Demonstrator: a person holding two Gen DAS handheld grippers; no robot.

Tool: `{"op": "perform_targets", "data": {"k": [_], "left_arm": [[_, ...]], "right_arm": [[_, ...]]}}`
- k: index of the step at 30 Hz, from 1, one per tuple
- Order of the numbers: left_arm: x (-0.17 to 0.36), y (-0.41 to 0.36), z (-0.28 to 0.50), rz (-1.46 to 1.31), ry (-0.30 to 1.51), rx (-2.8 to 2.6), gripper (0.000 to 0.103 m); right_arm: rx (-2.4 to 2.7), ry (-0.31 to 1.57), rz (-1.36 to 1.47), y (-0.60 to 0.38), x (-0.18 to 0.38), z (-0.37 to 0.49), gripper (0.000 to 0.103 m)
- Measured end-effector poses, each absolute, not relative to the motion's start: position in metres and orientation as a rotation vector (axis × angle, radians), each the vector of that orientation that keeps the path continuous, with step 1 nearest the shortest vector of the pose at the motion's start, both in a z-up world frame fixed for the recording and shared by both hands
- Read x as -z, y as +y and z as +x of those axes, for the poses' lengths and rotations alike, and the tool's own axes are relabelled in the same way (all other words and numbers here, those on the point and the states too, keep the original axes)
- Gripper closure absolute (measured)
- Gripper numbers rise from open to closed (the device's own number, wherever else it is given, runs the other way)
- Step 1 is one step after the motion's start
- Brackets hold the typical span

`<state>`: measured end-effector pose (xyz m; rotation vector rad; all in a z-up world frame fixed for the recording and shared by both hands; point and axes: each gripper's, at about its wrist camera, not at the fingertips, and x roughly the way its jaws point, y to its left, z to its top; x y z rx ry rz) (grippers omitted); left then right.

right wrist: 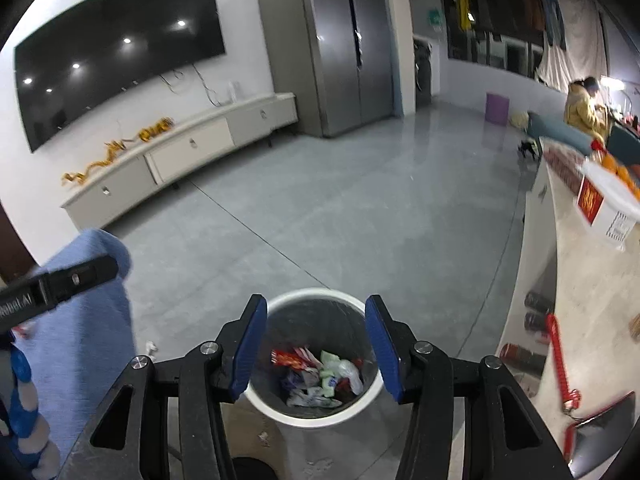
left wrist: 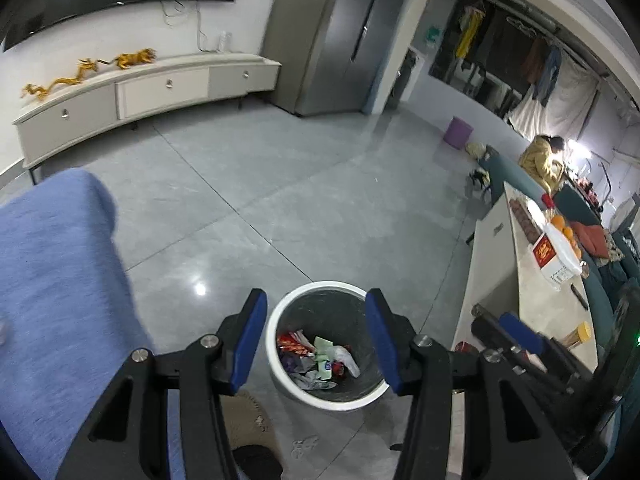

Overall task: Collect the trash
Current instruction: 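Move both open tools back over the rug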

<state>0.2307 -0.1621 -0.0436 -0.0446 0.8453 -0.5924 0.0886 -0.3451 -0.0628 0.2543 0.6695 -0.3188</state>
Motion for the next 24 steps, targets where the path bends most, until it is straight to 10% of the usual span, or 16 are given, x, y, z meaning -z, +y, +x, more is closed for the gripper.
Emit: {"op": "perform_targets", "data": {"k": [24], "left_arm": [[-0.027,0.184,0.142,-0.092,0.624,0.263,0.044]], "right_arm": [[-0.087,0.546,0.009,-0.128,-0.038,0.090,0.044]]}}
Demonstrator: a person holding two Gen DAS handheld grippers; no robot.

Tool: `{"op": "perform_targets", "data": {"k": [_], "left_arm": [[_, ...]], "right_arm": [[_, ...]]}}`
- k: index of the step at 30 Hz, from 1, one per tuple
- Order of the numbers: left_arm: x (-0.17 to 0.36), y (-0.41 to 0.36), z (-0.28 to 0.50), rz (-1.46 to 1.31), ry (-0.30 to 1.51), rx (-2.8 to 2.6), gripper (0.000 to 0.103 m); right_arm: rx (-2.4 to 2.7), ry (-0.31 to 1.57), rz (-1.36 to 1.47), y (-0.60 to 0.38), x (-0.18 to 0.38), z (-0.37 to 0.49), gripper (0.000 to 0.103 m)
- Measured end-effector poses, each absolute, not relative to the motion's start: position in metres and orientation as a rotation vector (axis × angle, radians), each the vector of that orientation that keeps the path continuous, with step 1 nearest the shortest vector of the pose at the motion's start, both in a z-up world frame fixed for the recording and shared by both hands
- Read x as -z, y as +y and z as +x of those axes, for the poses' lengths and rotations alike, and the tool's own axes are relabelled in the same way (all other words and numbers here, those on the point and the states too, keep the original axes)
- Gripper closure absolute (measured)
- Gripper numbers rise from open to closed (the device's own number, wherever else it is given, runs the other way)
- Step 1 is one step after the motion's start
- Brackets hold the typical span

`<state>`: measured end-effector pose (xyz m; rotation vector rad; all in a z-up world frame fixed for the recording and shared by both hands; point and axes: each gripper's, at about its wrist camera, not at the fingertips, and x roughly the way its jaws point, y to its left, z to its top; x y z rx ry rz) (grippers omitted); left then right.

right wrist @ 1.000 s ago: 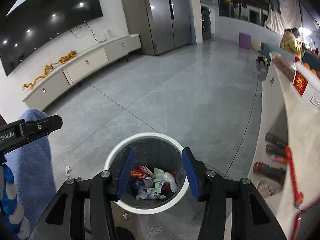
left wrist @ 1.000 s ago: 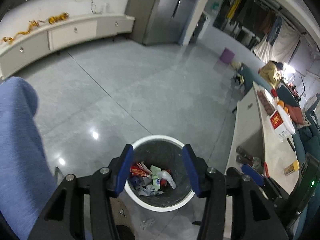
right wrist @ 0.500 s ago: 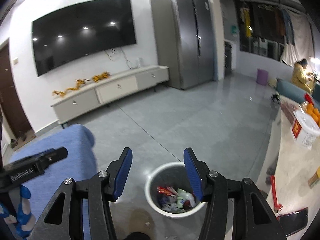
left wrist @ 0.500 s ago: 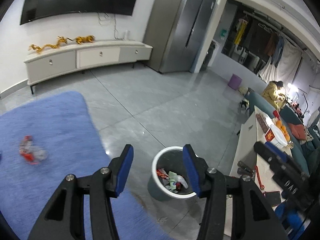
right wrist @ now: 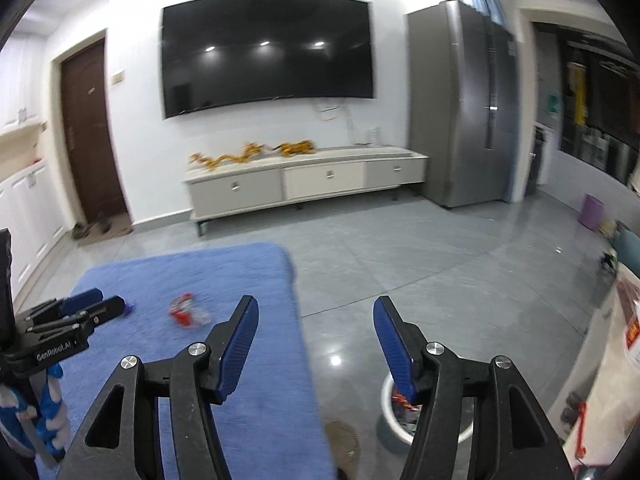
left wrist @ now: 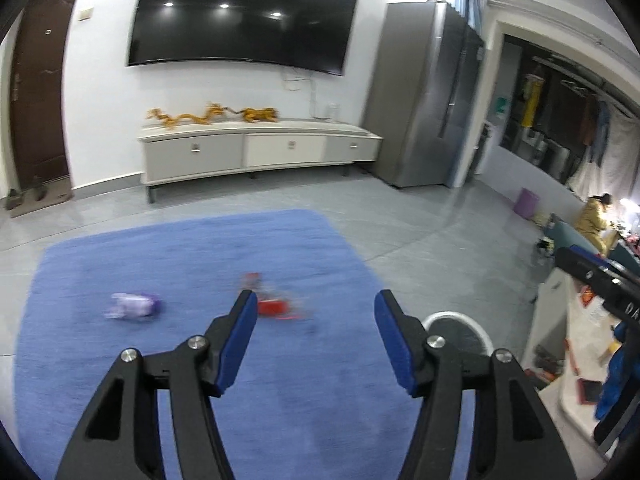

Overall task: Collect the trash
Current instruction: 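Move both open tools back over the rug, then grasp the purple bag with left tool while right tool grasps red-clear wrapper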

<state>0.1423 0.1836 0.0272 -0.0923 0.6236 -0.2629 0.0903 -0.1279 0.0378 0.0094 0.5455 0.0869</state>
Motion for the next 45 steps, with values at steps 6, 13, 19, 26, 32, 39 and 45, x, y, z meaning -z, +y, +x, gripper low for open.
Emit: {"op": "perform_targets", "data": {"k": [6,13,19,26,32,39,45], "left_arm": [[0.001,0.278,0.156,-0.066,0.655,0.151,0.041],[0.036,0.342,0.195,-0.039,0.706,0.135,0.033],[0.059,0.336,0.236,-0.009,0.749,0.169,0.032],[0.080,0.329,0.278,0.012,0.811,0.226,0.032],[0.095,0.322,0.288,0.008,0.865,0.258,0.033],[0.099,0.318,0.275,-0.042,0.874,0.269,0.051],[0.091,0.300,0.244,-0.078,0.843,0.266,0.053]], "right_arm": [[-0.209,0.613,-0.038,-0.068,-0.012,0.132,0.041],[-0.330,0.703,-0.077,-0.007,0.032,0.179,0.038],[-0.409,0.774,-0.102,0.039,0.071,0.224,0.037],[-0.453,0.836,-0.114,0.063,0.108,0.257,0.037],[-0.483,0.868,-0.092,0.067,0.124,0.271,0.057],[-0.506,0.865,-0.059,0.055,0.122,0.257,0.085],[-0.504,0.853,-0.010,0.032,0.111,0.224,0.086]]}}
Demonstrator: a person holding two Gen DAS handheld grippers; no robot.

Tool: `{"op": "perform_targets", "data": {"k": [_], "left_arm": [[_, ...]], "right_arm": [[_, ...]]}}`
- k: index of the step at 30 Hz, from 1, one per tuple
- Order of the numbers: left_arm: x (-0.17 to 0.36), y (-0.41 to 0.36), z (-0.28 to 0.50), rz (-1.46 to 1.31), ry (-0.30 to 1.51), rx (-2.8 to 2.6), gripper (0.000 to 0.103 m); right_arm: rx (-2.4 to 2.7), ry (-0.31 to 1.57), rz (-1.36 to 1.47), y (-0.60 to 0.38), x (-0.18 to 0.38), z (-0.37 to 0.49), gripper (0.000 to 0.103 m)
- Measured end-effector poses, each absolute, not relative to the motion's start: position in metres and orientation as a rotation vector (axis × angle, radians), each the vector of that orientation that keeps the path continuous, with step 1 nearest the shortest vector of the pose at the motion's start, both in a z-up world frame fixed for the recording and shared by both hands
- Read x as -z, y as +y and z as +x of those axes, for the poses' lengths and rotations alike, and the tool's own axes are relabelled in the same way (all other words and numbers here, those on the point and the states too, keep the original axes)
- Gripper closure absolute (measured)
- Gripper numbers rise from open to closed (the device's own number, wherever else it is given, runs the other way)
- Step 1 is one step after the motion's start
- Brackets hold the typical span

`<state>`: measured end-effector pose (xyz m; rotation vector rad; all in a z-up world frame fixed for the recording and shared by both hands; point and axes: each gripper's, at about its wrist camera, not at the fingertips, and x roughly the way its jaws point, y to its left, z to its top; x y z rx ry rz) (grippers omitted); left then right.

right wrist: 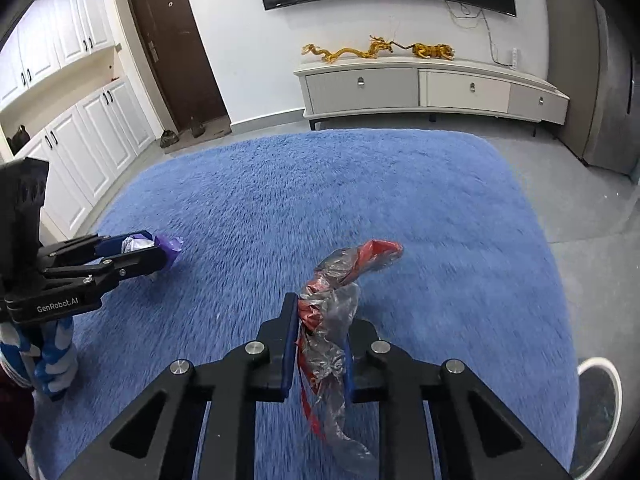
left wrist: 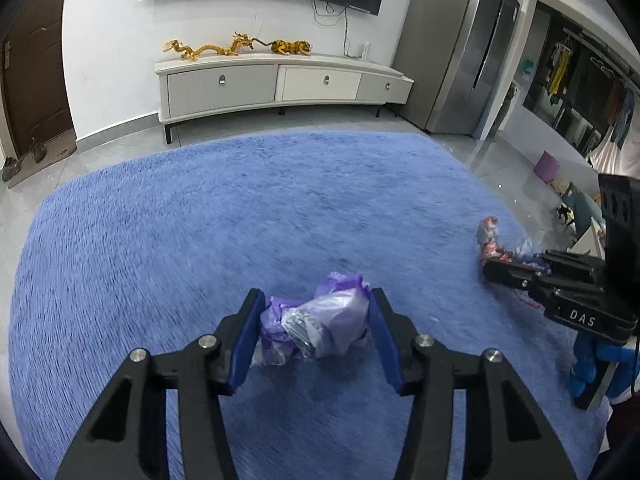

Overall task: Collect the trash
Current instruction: 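Grasp the purple bag with left tool while right tool grasps red-clear wrapper, then carry purple bag and red-clear wrapper over the bin and open both tools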

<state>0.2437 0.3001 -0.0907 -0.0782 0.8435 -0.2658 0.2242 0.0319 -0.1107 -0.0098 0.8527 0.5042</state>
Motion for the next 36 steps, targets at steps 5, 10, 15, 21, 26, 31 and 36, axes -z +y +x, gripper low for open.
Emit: {"op": "perform_targets", "data": {"k": [5,10,15,21,26,31,36], "left_arm": [[0.077,0.278,0.206,-0.086,0.818,0.299,0.053],[0.062,0.257,0.172,-0.082,0.794,0.315,0.053],[0.050,0.234,0.142,-0.080,0.784,0.326,0.053],[0.041,0.194,0.123,-0.056,0.783,0.351,0.053],[0.031,0.139,0.126,-0.045,0.797,0.413,0.053],[0.027,0.057,0.147,-0.004,0.834,0.506,0.053],[0.030,-0.033,0.172,0.058,0.866,0.608,0.053]], "right_arm": [[-0.489,0.836,0.009,0.010,0.096,0.188,0.086],[-0.474,0.825,0.023,-0.009,0.083,0.157,0.086],[-0.456,0.809,0.028,-0.030,0.073,0.126,0.086],[-0.421,0.778,0.059,-0.062,0.067,0.100,0.086],[-0.353,0.757,0.126,-0.112,0.069,0.094,0.086],[-0.228,0.757,0.187,-0.185,0.078,0.096,0.086],[-0.079,0.787,0.244,-0.263,0.097,0.104,0.086]]}}
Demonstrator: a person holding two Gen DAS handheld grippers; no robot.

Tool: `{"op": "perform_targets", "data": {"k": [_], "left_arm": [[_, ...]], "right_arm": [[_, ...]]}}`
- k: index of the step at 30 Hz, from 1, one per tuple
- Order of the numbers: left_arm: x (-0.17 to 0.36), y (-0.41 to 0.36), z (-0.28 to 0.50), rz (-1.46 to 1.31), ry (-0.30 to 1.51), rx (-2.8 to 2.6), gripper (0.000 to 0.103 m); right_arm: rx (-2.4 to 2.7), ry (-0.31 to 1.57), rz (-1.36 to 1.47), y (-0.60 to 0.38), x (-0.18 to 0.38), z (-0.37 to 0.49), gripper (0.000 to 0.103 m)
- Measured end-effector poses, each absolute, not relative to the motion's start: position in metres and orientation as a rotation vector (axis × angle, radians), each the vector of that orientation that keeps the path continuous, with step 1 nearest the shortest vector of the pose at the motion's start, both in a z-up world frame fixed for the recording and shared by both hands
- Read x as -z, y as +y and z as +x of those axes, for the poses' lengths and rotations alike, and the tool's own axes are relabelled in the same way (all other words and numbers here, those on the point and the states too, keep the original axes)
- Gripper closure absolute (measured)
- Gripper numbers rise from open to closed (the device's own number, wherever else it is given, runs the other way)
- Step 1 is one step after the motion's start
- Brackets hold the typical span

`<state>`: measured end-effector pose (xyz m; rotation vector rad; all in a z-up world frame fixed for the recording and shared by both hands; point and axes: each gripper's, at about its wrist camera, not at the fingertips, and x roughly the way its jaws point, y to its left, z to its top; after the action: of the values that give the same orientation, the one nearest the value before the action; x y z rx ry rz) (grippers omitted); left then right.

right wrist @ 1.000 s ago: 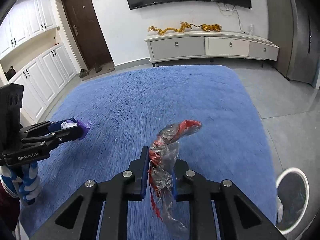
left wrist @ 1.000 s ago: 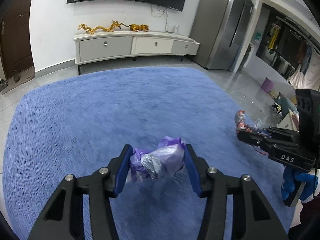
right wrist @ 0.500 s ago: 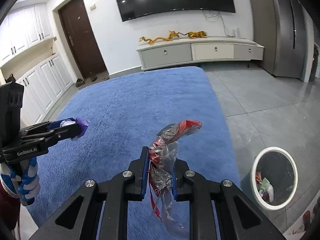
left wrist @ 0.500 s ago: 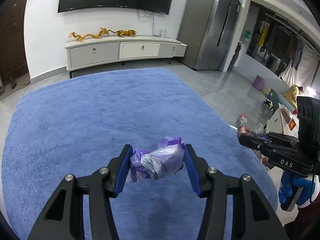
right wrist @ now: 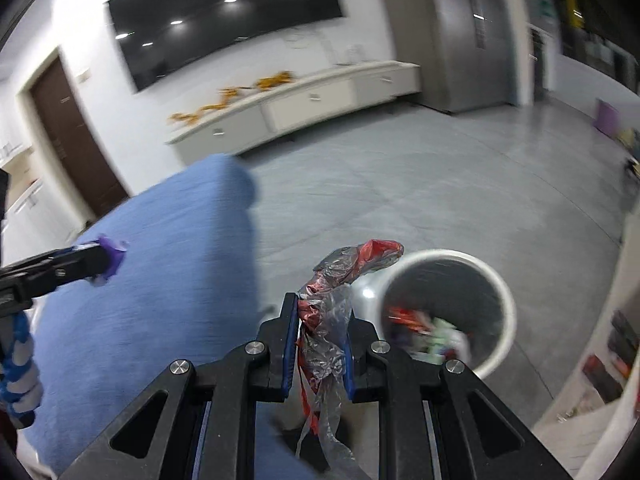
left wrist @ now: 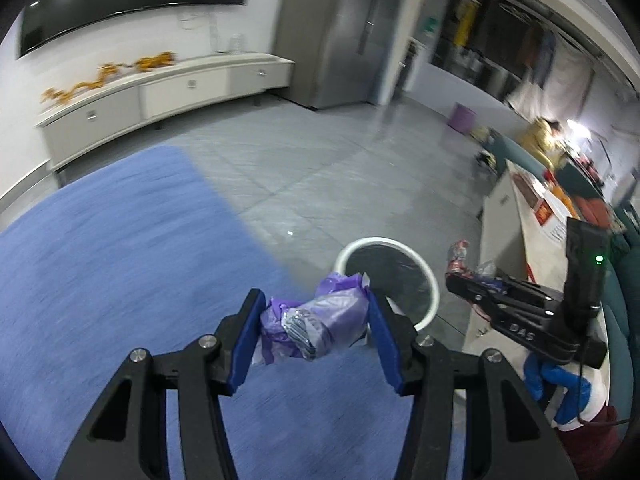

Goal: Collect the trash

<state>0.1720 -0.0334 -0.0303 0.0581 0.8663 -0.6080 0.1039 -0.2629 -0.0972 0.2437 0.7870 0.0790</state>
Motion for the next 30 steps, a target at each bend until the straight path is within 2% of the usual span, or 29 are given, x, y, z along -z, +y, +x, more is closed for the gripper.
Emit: {"op": "perform_targets", "data": {"k": [7,17,21,24,30], "left_arm": [[0.064,-0.149,0.226,0.103,0.950,0.679,0.052],[0.118,-0.231,0.286,0.078,1.045,0.695,0.050],[0.135,-0.249,0.300,0.046,1.078,0.708,0.048],[0.142,-0.253,0.308,0.012,1.102,0.713,0.044],[0.145,-0.258,0.309,-0.010,1.117,0.709,0.040]], "right_arm": [[0.027,0.869,0.274,-0.336,0.129,0.136,0.086],[0.075,0.963,0.327,-0.379,0.188,0.175,0.083],[0.115,0.980,0.344,-0.389,0.203,0.182,0.063],[0.149,0.976,0.356,-0.397,0.207,0.184,0.052],[0.210,0.953,0.393,-0.405,0.201,0.176,0.051]]}}
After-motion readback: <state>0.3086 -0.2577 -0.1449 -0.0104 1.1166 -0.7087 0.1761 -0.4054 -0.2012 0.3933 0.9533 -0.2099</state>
